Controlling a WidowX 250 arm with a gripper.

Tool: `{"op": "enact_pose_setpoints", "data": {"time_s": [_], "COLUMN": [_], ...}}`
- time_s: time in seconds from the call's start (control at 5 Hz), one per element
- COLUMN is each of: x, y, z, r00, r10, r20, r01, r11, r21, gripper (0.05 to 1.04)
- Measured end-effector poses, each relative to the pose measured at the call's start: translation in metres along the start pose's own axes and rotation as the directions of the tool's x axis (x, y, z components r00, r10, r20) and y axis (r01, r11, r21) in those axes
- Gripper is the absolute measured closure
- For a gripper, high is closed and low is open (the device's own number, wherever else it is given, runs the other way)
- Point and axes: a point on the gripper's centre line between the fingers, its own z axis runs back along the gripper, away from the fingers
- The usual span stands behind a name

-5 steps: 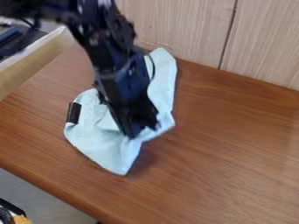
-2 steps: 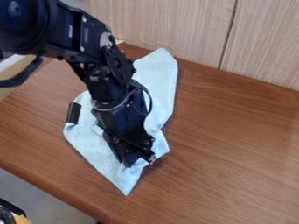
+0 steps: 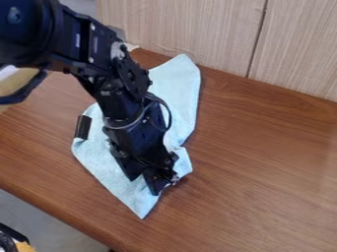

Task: Unfold the cloth from top left to bottom right

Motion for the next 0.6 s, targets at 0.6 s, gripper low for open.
{"op": "enact_pose_setpoints", "data": {"time_s": [0.6], "x": [0.006], "y": [0.017], "z": [0.065], "r00": [0.996], "r10": [0.033], "r20": [0.079], "r01": [-0.037], "r11": [0.998], "r21": [0.046], "gripper": [0.083]}}
